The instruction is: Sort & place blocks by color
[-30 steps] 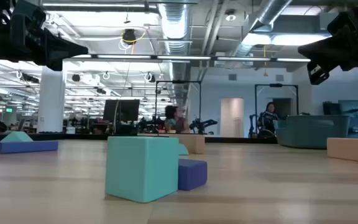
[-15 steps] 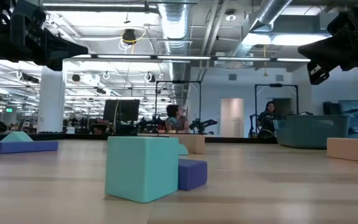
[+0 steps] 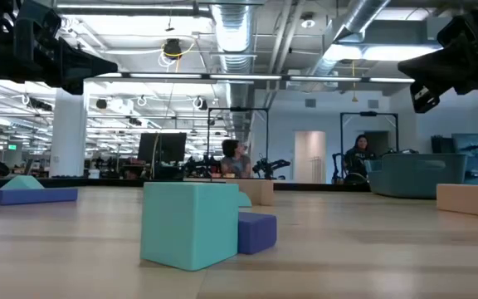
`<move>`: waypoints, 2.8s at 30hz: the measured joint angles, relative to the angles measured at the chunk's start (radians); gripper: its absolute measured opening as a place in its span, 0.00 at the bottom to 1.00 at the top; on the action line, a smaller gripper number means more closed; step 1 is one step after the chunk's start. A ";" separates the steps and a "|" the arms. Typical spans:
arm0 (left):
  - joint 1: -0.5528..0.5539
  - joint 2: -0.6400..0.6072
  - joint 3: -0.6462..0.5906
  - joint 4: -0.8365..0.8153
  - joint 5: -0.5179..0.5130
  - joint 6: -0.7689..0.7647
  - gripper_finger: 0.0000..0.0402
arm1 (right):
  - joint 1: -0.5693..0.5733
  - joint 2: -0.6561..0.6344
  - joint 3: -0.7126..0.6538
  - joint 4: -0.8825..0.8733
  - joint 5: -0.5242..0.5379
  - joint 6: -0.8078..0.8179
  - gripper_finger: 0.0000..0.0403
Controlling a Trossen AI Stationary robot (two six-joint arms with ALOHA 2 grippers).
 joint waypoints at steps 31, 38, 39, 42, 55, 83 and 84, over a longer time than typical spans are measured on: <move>0.000 0.000 0.000 0.000 0.000 0.000 0.00 | 0.000 0.000 0.000 0.000 0.000 0.000 0.09; 0.000 0.000 0.000 0.000 0.000 0.037 0.00 | 0.000 0.000 0.000 0.000 0.000 0.000 0.09; 0.000 0.000 0.000 0.000 -0.001 0.037 0.00 | 0.000 0.000 0.000 0.000 0.000 0.000 0.09; -0.001 0.000 0.000 0.013 -0.056 0.050 0.00 | 0.000 0.000 0.000 0.000 0.000 0.000 0.09; 0.001 0.000 0.000 0.276 -0.612 -0.313 0.00 | -0.006 0.000 0.000 0.105 0.003 -0.388 0.09; 0.000 0.381 0.082 0.491 -0.468 -0.631 0.05 | -0.151 0.180 0.030 0.305 0.775 0.432 0.09; 0.000 0.387 0.087 0.490 -0.474 -0.619 0.07 | -0.161 0.210 0.044 0.321 0.762 0.437 0.09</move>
